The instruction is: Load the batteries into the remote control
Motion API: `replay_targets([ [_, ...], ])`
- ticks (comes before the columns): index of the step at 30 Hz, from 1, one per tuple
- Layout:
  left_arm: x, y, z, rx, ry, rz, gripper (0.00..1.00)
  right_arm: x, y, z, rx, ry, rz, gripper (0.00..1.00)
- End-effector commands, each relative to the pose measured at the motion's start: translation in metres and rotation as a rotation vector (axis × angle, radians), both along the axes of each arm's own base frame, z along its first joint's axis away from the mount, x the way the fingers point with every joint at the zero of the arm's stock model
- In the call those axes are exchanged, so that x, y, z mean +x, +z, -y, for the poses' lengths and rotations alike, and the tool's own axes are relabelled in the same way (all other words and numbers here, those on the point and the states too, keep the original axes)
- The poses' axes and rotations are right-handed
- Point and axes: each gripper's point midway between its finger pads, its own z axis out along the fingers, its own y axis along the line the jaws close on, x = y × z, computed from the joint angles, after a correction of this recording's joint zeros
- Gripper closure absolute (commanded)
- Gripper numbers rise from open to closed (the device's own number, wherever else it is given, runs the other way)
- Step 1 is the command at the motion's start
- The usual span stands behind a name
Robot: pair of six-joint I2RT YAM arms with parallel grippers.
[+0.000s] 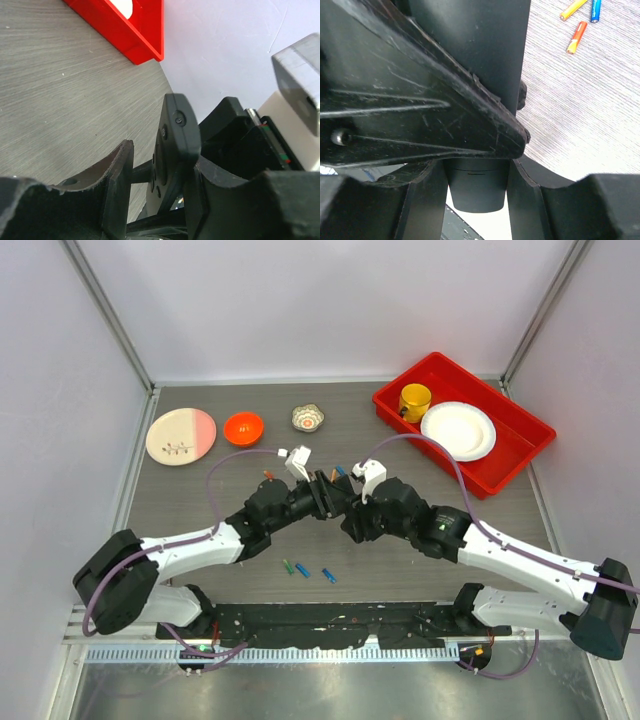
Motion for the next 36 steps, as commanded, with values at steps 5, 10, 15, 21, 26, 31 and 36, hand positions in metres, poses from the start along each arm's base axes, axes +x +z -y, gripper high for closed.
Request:
replay_targets([
  [5,-0.01,0.01,0.01,-0.053,-0.049,0.04,0.58,0.008,0.033,-0.014,0.074,0.015,0.061,0.64],
  [10,-0.011,0.008,0.009,-0.048,-0.048,0.048,0.78,0.008,0.031,-0.014,0.067,0.016,0.06,0.64],
  [15,-0.011,0.007,0.008,-0.049,-0.043,0.058,1.0,0.008,0.031,-0.013,0.063,0.013,0.06,0.63],
  [21,-0.001,0.01,-0.001,-0.048,0.03,0.081,1.0,0.005,0.046,-0.006,0.074,0.005,0.066,0.23],
  [26,0.023,0.023,-0.018,-0.03,0.142,0.138,1.0,-0.012,0.071,0.002,0.152,0.028,0.068,0.12],
  [31,0.033,0.034,-0.035,-0.045,0.206,0.2,1.0,-0.008,0.093,0.028,0.319,-0.145,0.115,0.11],
  [36,0.034,0.046,-0.052,-0.146,0.231,0.228,1.0,0.0,0.09,0.034,0.521,-0.286,0.105,0.11],
])
